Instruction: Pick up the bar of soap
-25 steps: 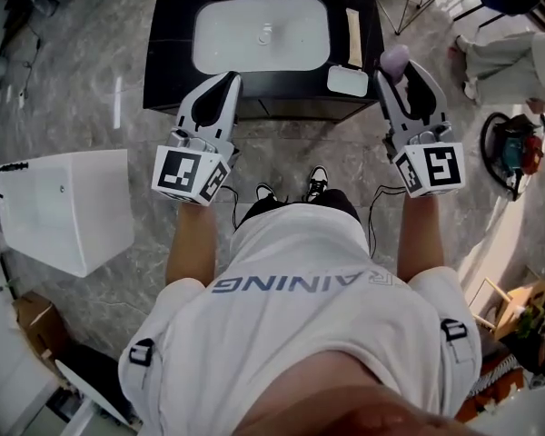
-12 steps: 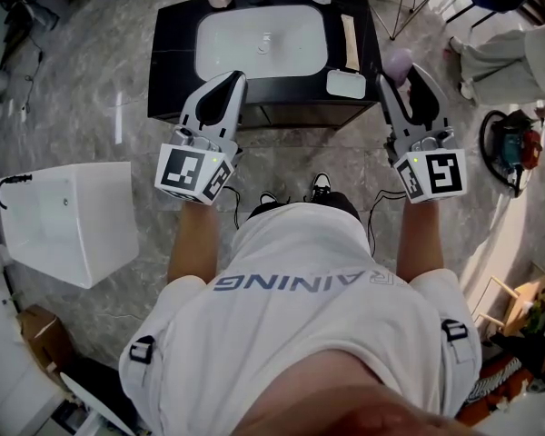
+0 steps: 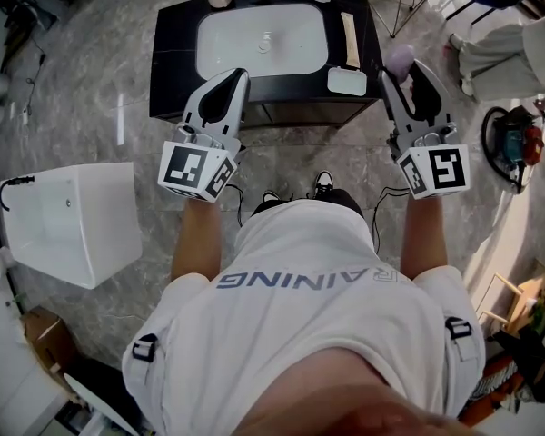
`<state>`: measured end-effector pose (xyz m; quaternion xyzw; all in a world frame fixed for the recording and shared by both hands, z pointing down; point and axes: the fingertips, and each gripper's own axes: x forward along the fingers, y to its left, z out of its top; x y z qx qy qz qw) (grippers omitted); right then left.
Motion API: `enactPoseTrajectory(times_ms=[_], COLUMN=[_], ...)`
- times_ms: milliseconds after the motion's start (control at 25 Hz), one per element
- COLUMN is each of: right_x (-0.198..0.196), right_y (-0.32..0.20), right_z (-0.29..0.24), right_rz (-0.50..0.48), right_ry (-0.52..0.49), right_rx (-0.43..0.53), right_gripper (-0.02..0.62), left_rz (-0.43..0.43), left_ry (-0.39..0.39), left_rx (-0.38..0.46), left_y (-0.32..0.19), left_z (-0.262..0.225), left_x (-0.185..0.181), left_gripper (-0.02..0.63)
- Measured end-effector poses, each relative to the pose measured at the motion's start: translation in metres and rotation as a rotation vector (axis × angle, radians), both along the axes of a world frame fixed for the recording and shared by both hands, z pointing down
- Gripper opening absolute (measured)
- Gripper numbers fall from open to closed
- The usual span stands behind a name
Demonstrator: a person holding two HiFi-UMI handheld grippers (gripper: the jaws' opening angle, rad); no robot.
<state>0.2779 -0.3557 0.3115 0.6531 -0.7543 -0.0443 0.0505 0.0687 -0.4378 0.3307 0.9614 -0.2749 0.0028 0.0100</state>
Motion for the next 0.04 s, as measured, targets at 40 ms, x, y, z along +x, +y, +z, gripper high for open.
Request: enactPoseTrajectory(times_ms=[40], right_x=[0.0005], right_y=[-0.0006], right_z=[-0.0008], right_rz=[-0.001], right_ry=[0.003], right_rx=[0.001], right_gripper=[0.190], left_rz=[-0.001], left_ry=[0.005], left_rx=[0.002], left_y=[-0.0003], left_z=[-0.0011], left_x=[0.0003], left_gripper=[0.003])
